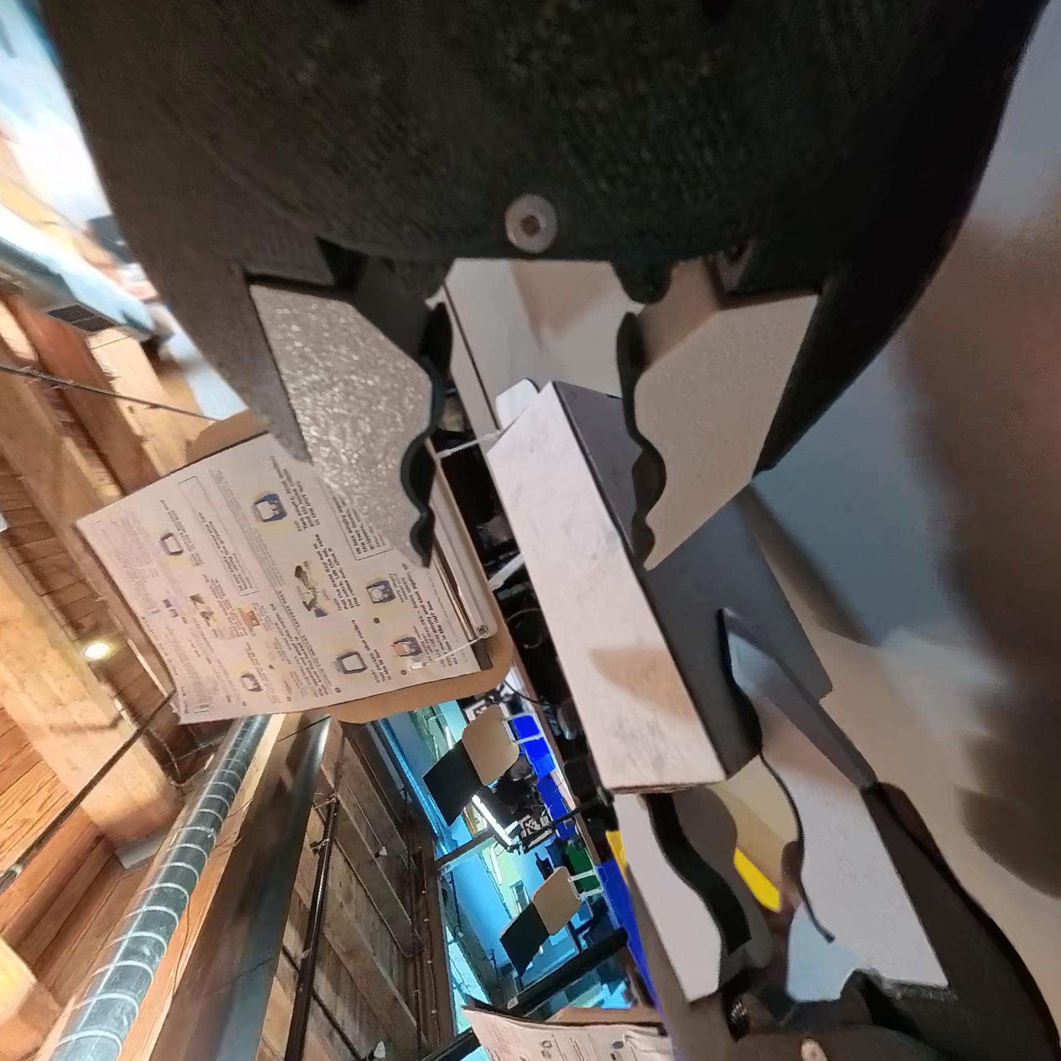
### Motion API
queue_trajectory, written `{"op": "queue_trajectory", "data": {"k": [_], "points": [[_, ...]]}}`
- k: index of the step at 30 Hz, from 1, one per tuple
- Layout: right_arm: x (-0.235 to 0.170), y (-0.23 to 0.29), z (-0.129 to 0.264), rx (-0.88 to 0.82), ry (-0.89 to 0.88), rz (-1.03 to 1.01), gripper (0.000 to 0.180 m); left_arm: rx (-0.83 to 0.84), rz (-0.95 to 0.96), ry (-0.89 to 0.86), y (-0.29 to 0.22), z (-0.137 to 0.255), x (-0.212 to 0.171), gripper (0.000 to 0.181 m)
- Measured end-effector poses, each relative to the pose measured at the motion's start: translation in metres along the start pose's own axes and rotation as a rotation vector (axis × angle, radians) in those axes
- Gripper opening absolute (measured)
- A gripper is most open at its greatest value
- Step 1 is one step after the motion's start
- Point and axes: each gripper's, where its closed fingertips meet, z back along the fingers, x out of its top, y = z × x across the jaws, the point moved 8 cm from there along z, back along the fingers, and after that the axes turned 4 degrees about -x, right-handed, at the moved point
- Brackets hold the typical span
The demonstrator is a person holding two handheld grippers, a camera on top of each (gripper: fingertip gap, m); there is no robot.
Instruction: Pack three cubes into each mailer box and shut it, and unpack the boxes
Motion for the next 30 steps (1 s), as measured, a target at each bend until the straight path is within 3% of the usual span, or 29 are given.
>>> {"op": "queue_trajectory", "data": {"k": [5,9,12,20,24,30], "points": [[-0.006,-0.006,-0.003,0.009,-0.005,-0.136,0.075,0.003,0.005,0.003,0.000,0.002,0.001,0.065],[0.004,0.005,0.000,-0.011,-0.014,0.138,0.054,-0.003,0.010,-0.002,0.000,0.003,0.003,0.065],[0.009,0.013,-0.001,-0.016,0.006,0.242,0.059,-0.006,0.030,0.007,0.001,0.003,0.003,0.065],[0.004,-0.010,-0.001,-0.117,0.020,0.042,0.074,-0.031,0.090,-0.021,0.000,0.001,0.004,0.064],[0.006,-0.012,0.001,-0.120,0.005,-0.004,0.064,-0.040,0.128,-0.047,0.001,0.003,0.007,0.064],[0.005,-0.021,0.003,-0.140,0.002,-0.106,0.066,-0.053,0.176,-0.072,0.002,0.003,0.011,0.064]]}}
